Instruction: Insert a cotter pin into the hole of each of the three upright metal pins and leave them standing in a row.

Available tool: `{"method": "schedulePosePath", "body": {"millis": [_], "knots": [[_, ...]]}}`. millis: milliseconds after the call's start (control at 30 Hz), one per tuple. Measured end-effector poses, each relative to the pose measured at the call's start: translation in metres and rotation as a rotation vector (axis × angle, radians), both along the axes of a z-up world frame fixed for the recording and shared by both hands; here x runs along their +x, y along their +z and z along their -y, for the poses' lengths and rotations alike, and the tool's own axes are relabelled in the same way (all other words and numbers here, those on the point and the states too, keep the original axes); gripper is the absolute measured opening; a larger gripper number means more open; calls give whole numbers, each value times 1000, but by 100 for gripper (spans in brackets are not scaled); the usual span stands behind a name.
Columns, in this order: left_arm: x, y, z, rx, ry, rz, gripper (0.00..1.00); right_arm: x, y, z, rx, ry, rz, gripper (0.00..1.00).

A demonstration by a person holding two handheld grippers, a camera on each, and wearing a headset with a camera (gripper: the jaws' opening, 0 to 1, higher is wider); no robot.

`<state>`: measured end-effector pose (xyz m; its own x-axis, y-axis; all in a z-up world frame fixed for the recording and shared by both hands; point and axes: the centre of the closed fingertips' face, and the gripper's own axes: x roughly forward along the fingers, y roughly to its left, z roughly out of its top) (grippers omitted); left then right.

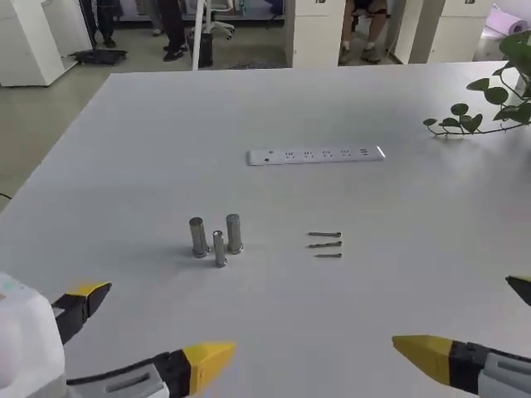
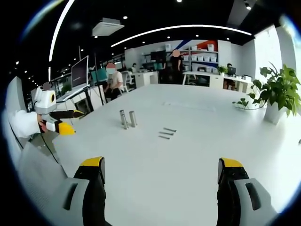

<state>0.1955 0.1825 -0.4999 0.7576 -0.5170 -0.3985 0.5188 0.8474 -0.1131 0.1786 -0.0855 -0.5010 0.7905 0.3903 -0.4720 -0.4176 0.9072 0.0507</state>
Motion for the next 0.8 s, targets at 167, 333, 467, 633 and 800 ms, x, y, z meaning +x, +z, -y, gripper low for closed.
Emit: {"method": "schedulePosePath", "body": {"millis": [167,333,467,633,800], "knots": [[17,2,6,3,-24,18,97,-3,-3,-3,-6,12,-10,99],[33,4,18,-29,-70,36,96,-3,-6,-5,-21,24,-20,99],[41,-1,23,-38,-92,19,95,-3,-7,-6,-19,26,-22,99],[56,1,28,-137,-82,1,93,-5,-10,-5,-21,23,-33,99],[67,-3,32,-134,-100,0,92,-7,-12,-4,-24,22,-44,99]]}}
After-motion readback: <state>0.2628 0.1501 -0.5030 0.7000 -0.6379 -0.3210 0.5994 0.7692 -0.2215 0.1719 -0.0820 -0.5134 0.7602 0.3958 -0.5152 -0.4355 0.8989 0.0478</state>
